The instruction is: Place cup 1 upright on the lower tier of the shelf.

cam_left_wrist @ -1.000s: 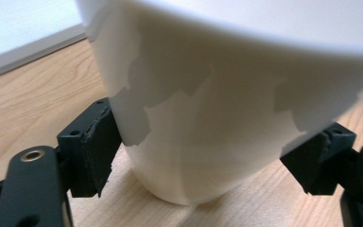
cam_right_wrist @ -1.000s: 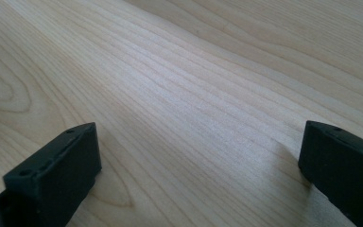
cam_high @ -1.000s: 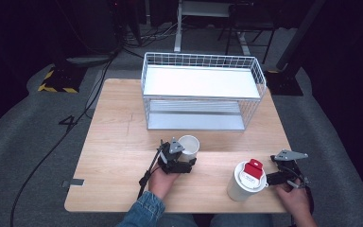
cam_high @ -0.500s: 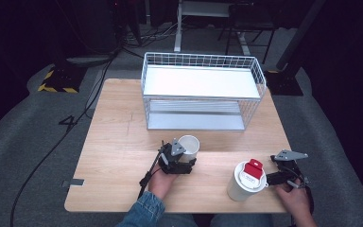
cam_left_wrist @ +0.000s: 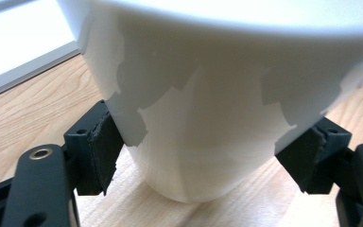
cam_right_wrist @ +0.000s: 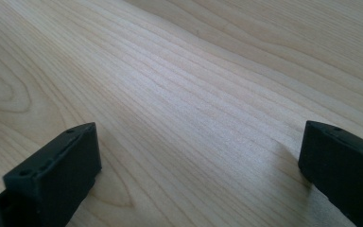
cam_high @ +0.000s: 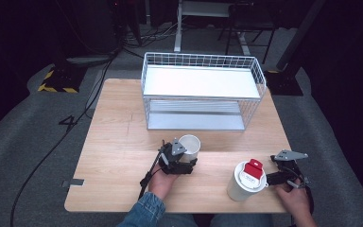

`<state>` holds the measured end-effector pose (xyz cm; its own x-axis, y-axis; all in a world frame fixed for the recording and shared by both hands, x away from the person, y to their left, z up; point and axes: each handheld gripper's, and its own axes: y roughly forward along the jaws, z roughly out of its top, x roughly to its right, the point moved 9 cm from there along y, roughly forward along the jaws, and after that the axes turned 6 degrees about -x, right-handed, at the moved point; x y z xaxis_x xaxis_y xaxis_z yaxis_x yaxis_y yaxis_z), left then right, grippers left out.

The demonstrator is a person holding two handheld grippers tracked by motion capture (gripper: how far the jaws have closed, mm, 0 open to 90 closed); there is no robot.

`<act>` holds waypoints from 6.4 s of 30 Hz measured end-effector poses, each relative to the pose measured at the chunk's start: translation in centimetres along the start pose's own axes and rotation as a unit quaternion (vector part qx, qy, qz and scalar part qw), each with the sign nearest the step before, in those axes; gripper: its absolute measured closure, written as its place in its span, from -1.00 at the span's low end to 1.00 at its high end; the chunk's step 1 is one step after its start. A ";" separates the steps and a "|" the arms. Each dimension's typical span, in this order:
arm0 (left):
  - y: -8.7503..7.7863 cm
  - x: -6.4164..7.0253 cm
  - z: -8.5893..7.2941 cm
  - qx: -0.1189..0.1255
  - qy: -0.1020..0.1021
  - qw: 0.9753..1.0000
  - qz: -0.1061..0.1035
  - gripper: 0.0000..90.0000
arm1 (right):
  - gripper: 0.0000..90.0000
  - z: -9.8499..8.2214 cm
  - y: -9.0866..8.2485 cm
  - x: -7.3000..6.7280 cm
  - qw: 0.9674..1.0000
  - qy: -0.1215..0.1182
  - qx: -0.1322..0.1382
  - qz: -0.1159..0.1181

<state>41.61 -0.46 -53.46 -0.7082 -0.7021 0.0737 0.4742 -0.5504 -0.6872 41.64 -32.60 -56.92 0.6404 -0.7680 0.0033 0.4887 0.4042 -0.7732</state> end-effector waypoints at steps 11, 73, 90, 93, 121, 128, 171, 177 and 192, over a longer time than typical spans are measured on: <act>-1.7 0.6 1.9 0.015 0.006 1.000 0.005 -0.47 | -1.00 0.0 0.0 0.0 1.000 0.001 0.000 -0.001; 0.9 -5.1 11.1 0.039 -0.014 0.998 0.048 -0.48 | -1.00 0.1 0.1 0.0 1.000 0.007 0.001 -0.006; 2.5 -5.1 11.2 0.030 -0.009 0.998 0.046 -0.48 | -1.00 0.1 0.1 0.0 1.000 0.007 0.001 -0.006; 2.9 -5.2 11.2 0.029 -0.003 0.998 0.050 -0.48 | -1.00 0.1 0.1 0.0 1.000 0.007 0.001 -0.006; 7.4 -9.0 10.8 0.015 -0.032 0.996 0.085 -0.48 | -1.00 0.1 0.1 0.0 1.000 0.007 0.001 -0.006; 8.1 -9.5 11.0 0.010 -0.045 0.996 0.083 -0.48 | -1.00 0.1 0.1 0.0 1.000 0.006 0.001 -0.006; 7.4 -9.7 10.3 0.009 -0.104 0.993 0.049 -1.00 | -1.00 0.1 0.1 0.0 1.000 0.007 0.001 -0.006; 6.1 -8.7 9.8 0.013 -0.100 0.994 0.049 -1.00 | -1.00 0.1 0.1 0.0 1.000 0.007 0.001 -0.006; 1.7 -6.6 8.8 0.037 -0.081 0.995 0.051 -1.00 | -1.00 0.1 0.1 0.0 1.000 0.007 0.001 -0.006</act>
<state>51.74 -0.76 -48.77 -0.5643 -0.8158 0.1265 0.5797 -0.5006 -0.6429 41.75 -32.49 -56.93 0.6270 -0.7790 0.0039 0.4967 0.3959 -0.7724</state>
